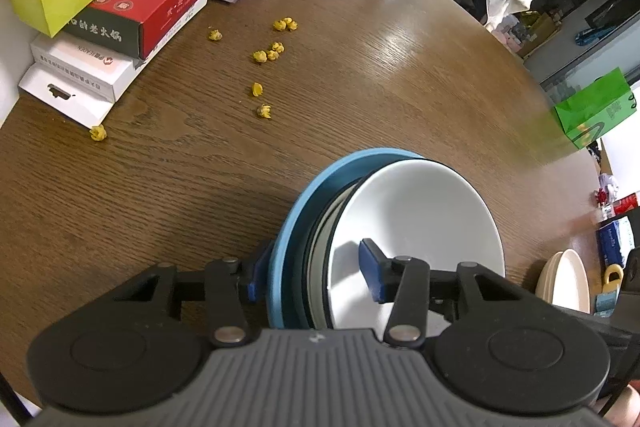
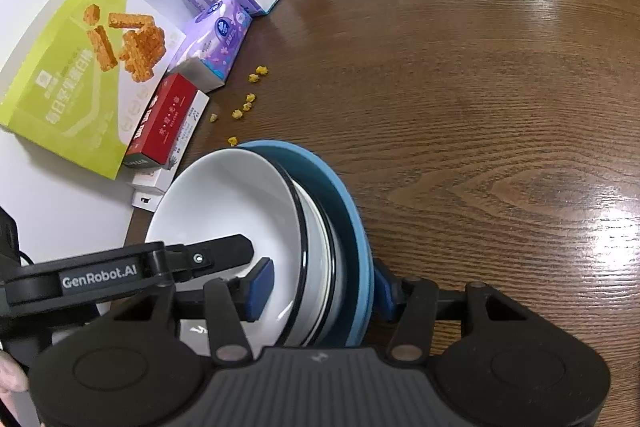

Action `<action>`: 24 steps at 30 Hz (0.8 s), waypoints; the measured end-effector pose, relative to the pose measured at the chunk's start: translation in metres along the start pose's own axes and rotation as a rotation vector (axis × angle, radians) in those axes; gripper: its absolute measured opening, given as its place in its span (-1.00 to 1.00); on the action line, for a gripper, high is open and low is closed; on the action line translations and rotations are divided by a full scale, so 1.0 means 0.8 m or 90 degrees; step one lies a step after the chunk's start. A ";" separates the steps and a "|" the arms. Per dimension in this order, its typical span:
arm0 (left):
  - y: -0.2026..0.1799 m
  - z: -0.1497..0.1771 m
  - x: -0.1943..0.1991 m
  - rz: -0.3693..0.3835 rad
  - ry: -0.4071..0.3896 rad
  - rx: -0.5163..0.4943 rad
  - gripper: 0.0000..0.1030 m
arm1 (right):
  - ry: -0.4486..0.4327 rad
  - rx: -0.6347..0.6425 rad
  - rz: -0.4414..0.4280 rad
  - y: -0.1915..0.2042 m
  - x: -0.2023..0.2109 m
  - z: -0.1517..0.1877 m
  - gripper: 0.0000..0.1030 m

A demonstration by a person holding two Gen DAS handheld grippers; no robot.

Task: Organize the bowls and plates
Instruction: 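Lift the nested bowls with both grippers and carry them toward the cream plates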

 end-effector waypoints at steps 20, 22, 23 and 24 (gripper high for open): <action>-0.011 0.004 0.005 -0.015 -0.010 -0.018 -0.09 | -0.033 -0.022 -0.002 -0.007 0.013 0.003 -0.18; -0.011 0.005 0.005 -0.015 -0.009 -0.019 -0.09 | -0.036 -0.020 -0.002 -0.007 0.014 0.004 -0.18; -0.012 0.005 0.005 -0.016 -0.009 -0.020 -0.09 | -0.037 -0.021 -0.002 -0.008 0.015 0.004 -0.18; -0.012 0.005 0.005 -0.016 -0.009 -0.021 -0.09 | -0.037 -0.021 -0.002 -0.008 0.016 0.005 -0.18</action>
Point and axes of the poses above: each gripper's, at about its wrist camera, not at the fingertips, and x roughly against the way its jaws point, y to its left, z to its underside, the point moved 2 cm from there along -x, roughly the way its jaws point, and after that the axes turned 13 degrees about -y, right-handed, at the moved point
